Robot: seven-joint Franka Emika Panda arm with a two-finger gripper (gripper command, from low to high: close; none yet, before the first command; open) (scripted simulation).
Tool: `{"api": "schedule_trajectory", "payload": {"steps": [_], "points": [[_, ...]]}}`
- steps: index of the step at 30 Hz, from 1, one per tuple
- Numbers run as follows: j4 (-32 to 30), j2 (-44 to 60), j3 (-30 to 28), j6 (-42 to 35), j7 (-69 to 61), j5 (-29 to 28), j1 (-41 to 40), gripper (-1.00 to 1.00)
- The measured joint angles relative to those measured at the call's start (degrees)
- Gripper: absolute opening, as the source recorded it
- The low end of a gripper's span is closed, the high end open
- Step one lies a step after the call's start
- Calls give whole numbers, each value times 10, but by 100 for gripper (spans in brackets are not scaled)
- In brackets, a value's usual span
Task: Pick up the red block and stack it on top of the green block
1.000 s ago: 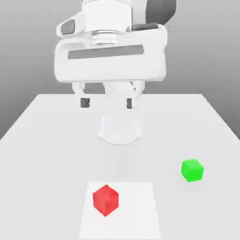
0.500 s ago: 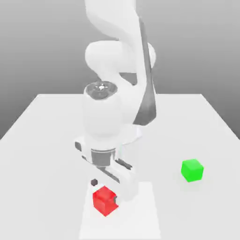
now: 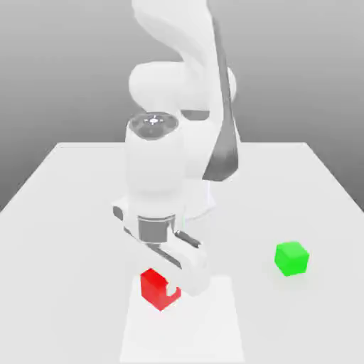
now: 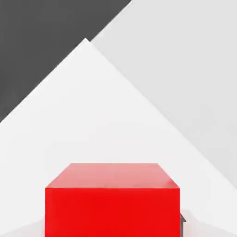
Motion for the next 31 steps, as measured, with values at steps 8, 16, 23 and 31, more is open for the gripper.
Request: {"api": "schedule_trajectory", "payload": {"steps": [8, 16, 23, 31], "points": [[-33, -56, 53, -22, -103, 20, 119, -100], [-66, -110, 110, -43, -220, 60, 228, -100], [-86, -114, 151, -26, -296, 81, 307, -100], [-83, 2, 138, 83, -218, -33, 293, 100]]}}
